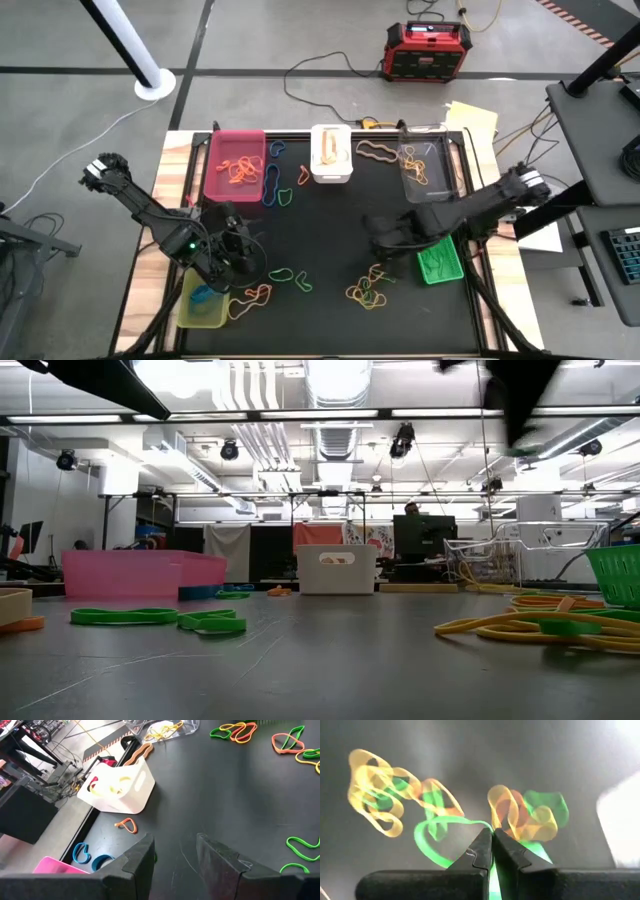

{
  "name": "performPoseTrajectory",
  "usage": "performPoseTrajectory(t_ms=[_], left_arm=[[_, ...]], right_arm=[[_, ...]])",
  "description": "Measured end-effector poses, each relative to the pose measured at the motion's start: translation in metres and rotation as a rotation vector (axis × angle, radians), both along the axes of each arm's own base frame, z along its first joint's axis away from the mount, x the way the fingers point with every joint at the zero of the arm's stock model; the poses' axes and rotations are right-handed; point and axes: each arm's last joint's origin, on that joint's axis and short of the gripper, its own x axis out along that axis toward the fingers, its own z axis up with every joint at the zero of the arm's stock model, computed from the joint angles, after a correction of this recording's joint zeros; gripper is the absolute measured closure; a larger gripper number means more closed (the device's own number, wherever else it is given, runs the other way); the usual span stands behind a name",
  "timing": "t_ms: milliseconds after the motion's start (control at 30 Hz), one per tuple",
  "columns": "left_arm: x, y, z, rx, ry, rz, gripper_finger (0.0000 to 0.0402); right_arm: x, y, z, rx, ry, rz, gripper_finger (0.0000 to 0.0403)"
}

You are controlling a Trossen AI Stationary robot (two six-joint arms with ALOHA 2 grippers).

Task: Sort rubber bands into baskets
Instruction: Put the green rubber band into the green bin

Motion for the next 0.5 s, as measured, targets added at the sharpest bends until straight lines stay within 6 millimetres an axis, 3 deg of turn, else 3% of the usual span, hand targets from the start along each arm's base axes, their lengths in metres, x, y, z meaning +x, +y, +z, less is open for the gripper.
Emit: performPoseTrajectory(t_ms=[233, 500], left_arm=[[0.000, 0.000, 0.000, 0.014, 0.000, -0.005, 0.0270], [0.001, 0.001, 0.001, 0.043, -0.029, 0.017, 0.0270]], right_arm=[[-0.062, 0.005, 0.000, 0.032, 0.225, -0.337, 0.0394], [-0.097, -0.001, -0.023, 0.071, 0.353, -0.552, 0.0394]])
